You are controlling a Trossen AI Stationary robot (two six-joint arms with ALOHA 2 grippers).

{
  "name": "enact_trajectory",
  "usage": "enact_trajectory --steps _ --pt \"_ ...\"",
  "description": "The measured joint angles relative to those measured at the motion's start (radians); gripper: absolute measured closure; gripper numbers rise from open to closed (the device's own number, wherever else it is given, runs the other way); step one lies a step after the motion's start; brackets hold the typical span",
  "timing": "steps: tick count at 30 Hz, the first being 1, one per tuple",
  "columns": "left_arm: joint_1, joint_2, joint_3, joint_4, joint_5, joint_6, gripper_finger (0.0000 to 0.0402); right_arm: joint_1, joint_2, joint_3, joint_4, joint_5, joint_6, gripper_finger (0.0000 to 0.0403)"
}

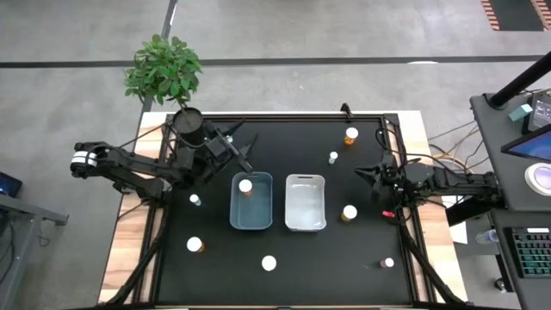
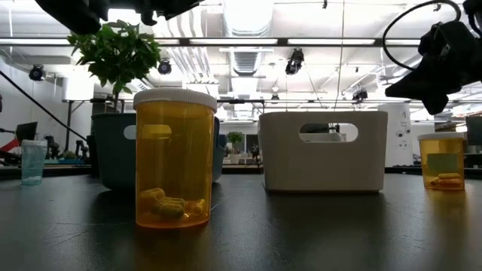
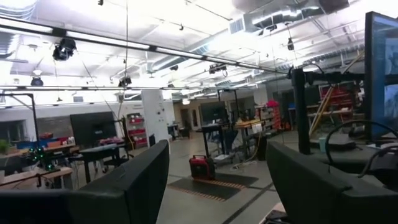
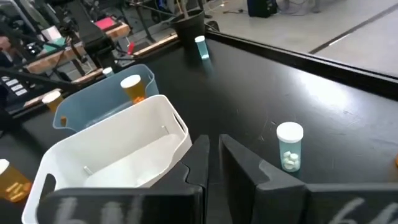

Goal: Pick and place medicine bottles into bin by pill shape (circle, oval)
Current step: Put the blue tablet bottle into the white bin

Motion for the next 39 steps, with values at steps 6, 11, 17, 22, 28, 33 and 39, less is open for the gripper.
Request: enact_trajectory --steps 6,11,17,22,28,33,39 --pt "0.001 0.002 0.004 0.025 0.0 0.001 0.0151 0.0 -0.001 0.0 0.0 0.0 -0.02 0.0374" --pt "0.002 0.003 0.004 0.05 0.0 -0.026 0.0151 0.0 -0.001 0.0 -0.001 0.0 -0.02 0.0374" --pt "0.002 0.003 0.004 0.047 0.0 -0.051 0.0151 0.0 -0.001 0.0 0.0 0.001 -0.02 0.0374" --pt "0.002 0.003 0.004 0.048 0.0 -0.052 0.0151 0.0 0.0 0.0 -0.001 0.001 -0.02 0.0374" --pt "0.002 0.003 0.004 0.049 0.001 -0.052 0.0151 0.0 0.028 0.0 0.0 0.001 -0.02 0.0374" --pt "0.002 0.003 0.004 0.049 0.001 -0.053 0.0151 0.0 0.05 0.0 0.0 0.001 -0.02 0.0374" --pt "0.001 0.002 0.004 0.049 0.001 -0.054 0.0151 0.0 0.051 0.0 -0.001 0.001 -0.02 0.0374"
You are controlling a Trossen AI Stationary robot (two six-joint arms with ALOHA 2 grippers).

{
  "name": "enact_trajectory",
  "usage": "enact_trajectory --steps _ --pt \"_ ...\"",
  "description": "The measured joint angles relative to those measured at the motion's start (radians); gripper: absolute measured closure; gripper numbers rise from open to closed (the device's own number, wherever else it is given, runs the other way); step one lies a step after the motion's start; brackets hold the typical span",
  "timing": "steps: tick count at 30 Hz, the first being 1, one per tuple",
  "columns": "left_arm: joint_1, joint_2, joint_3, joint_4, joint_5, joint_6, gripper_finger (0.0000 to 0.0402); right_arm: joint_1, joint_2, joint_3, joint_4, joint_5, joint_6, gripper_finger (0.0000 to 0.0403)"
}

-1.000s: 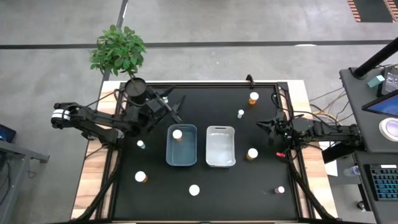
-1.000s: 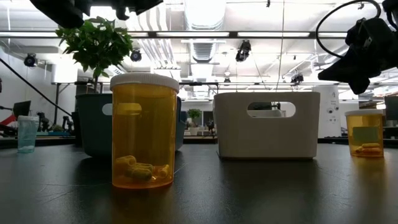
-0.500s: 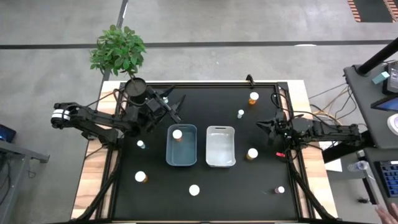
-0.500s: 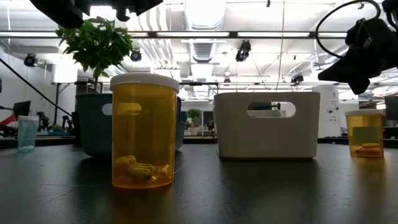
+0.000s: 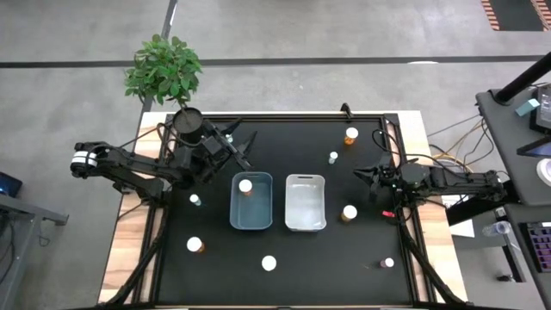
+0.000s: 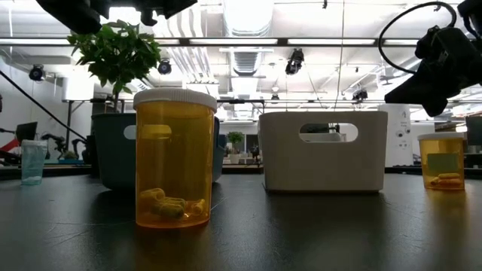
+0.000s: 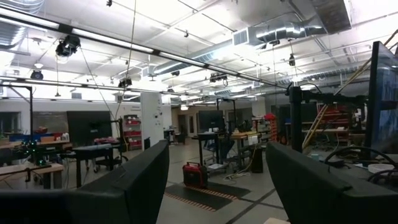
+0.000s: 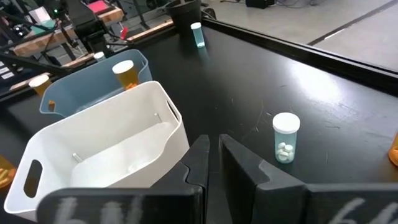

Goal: Pick and place medicine bottles into bin by pill shape (circle, oval)
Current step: Put the blue tablet bottle into the white bin

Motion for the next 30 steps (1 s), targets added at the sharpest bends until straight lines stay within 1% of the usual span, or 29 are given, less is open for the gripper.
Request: enact_trajectory --steps 8,14,15,16,17,19,20,22,25,27,30 --pt "0.003 0.0 0.0 -0.011 0.001 0.005 0.0151 0.0 -0.001 0.0 0.0 0.0 0.0 0.0374" --pt "-0.006 -0.001 -0.002 -0.1 0.002 0.005 0.0151 -0.001 -0.001 0.0 0.002 0.003 -0.001 0.0374" --pt "-0.01 -0.001 -0.004 -0.118 0.001 0.005 0.0151 -0.001 -0.001 0.0 0.015 0.028 -0.01 0.0374" --pt "-0.013 -0.001 -0.005 -0.139 0.002 0.005 0.0151 -0.002 0.0 -0.002 0.064 0.084 -0.018 0.0374" --pt "-0.016 -0.001 -0.005 -0.163 0.002 0.004 0.0151 -0.002 0.003 -0.002 0.15 0.145 0.028 0.0374" --pt "-0.017 -0.001 -0.005 -0.201 0.002 0.004 0.0151 -0.003 0.006 -0.002 0.34 0.195 0.177 0.0374" --pt "-0.017 -0.001 -0.006 -0.211 0.002 0.008 0.0151 -0.003 0.011 -0.001 0.419 0.204 0.209 0.0374" --pt "-0.016 -0.001 -0.006 -0.217 0.002 0.038 0.0151 -0.003 0.034 0.0 0.541 0.18 0.187 0.0374" --pt "-0.015 -0.001 -0.006 -0.218 0.001 0.084 0.0151 -0.002 0.098 -0.001 0.709 0.085 0.117 0.0374" --pt "-0.015 -0.006 -0.007 -0.22 0.001 0.083 0.0151 -0.002 0.156 0.005 0.817 0.048 0.027 0.0374" --pt "-0.016 -0.01 -0.013 -0.22 0.0 0.088 0.0151 -0.002 0.228 0.045 0.855 0.048 -0.066 0.0374"
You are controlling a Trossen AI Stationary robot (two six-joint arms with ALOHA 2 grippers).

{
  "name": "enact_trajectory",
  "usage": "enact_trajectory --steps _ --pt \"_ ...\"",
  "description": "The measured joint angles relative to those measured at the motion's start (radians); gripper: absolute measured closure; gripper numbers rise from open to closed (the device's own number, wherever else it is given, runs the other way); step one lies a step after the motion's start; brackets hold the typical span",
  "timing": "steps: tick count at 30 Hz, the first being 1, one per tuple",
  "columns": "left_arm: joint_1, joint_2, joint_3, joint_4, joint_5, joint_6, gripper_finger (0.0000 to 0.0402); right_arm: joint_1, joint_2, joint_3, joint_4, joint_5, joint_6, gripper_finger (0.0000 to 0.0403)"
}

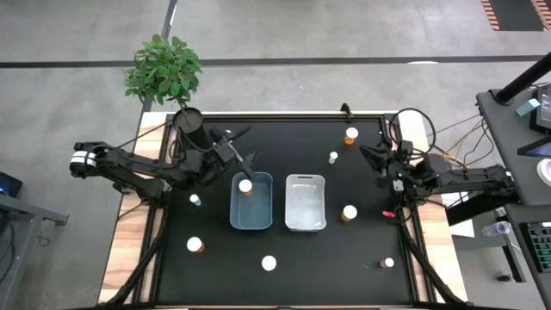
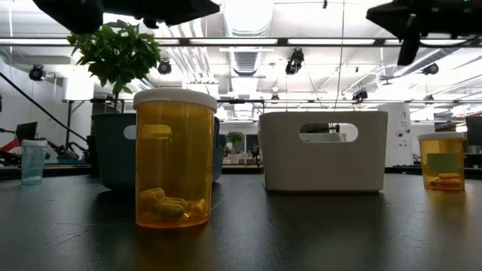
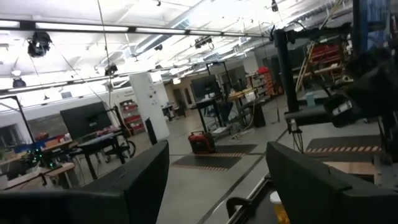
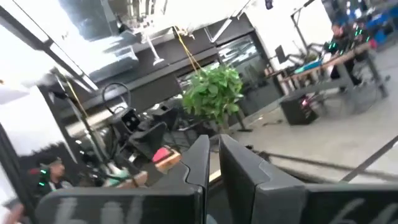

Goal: Pick and place medicine bottles into bin by pill shape (circle, oval)
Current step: Put the blue tablet bottle into the white bin

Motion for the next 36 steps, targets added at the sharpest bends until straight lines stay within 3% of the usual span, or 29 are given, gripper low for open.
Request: enact_trajectory --steps 5,13,21,31,36 --pt "-0.003 -0.016 -0.001 -0.077 -0.002 -0.013 0.0151 0.0 0.089 0.094 -0.002 0.0 -0.058 0.0374" --pt "-0.028 -0.097 0.002 -0.321 0.015 -0.179 0.0151 0.0 0.172 0.257 -0.1 0.0 -0.072 0.0374" --pt "-0.031 -0.262 0.003 -0.632 0.29 -0.376 0.0151 0.0 0.229 0.41 -0.35 0.008 -0.197 0.0374" --pt "-0.032 -0.286 0.0 -0.635 0.295 -0.321 0.0151 0.0 0.342 0.517 -0.318 0.027 -0.28 0.0374" --pt "-0.032 -0.286 0.001 -0.595 0.292 -0.267 0.0151 0.0 0.445 0.6 -0.472 0.118 -0.173 0.0374"
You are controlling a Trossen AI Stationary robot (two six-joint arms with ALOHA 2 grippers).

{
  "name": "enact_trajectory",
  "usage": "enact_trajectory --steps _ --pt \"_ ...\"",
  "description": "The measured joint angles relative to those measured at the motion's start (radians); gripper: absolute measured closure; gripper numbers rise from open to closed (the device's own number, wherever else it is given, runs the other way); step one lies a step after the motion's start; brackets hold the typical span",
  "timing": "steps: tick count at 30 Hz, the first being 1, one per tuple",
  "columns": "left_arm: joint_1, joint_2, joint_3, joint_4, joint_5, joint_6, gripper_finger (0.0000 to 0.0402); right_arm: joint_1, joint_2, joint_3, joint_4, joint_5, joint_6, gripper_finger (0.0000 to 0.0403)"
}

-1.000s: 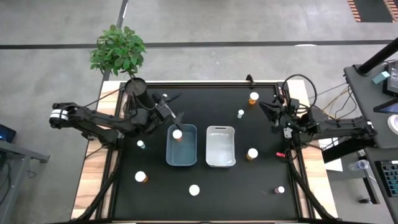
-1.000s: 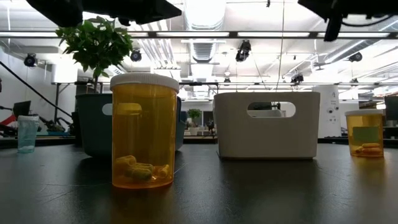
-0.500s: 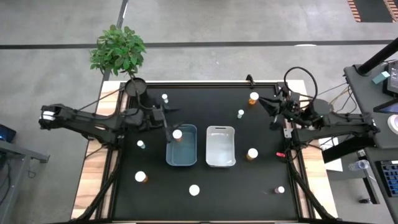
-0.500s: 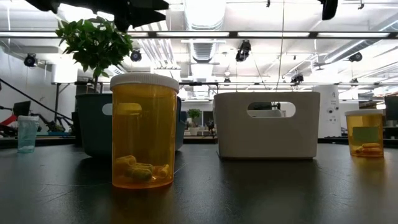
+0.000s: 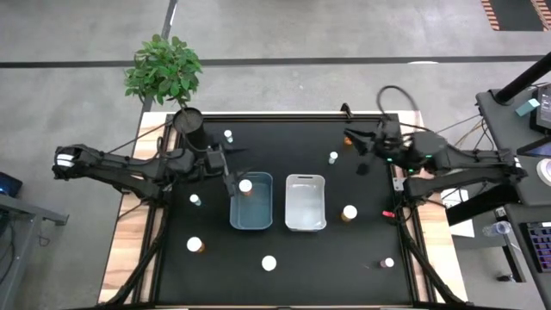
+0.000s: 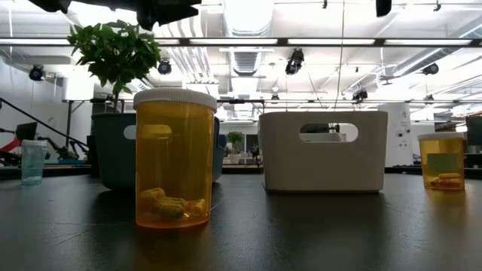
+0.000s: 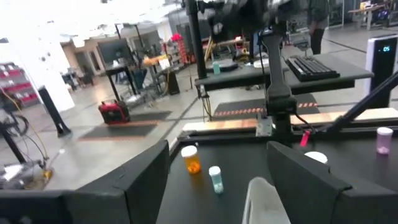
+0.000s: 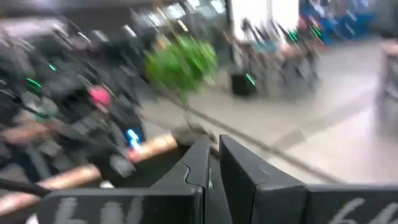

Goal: Pick and place medicine bottles into bin by pill shape (circle, oval)
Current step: Put the blue tablet bottle into the white bin

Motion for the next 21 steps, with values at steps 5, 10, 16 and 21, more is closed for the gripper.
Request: enact_trajectory --steps 5,10,16,21 --pt "0.0 0.002 0.0 -0.005 0.0 0.052 0.0151 -0.012 0.109 0.136 -0.316 0.075 0.177 0.0374" --pt "0.0 0.002 0.0 -0.004 -0.005 0.083 0.0151 -0.041 0.218 0.264 -0.574 0.074 0.326 0.0374" --pt "0.0 0.002 0.0 -0.003 -0.005 0.083 0.0151 -0.095 0.361 0.363 -0.874 0.063 0.438 0.0374" --pt "0.0 0.002 0.0 -0.001 -0.005 0.083 0.0151 -0.173 0.425 0.389 -0.955 -0.026 0.433 0.0375"
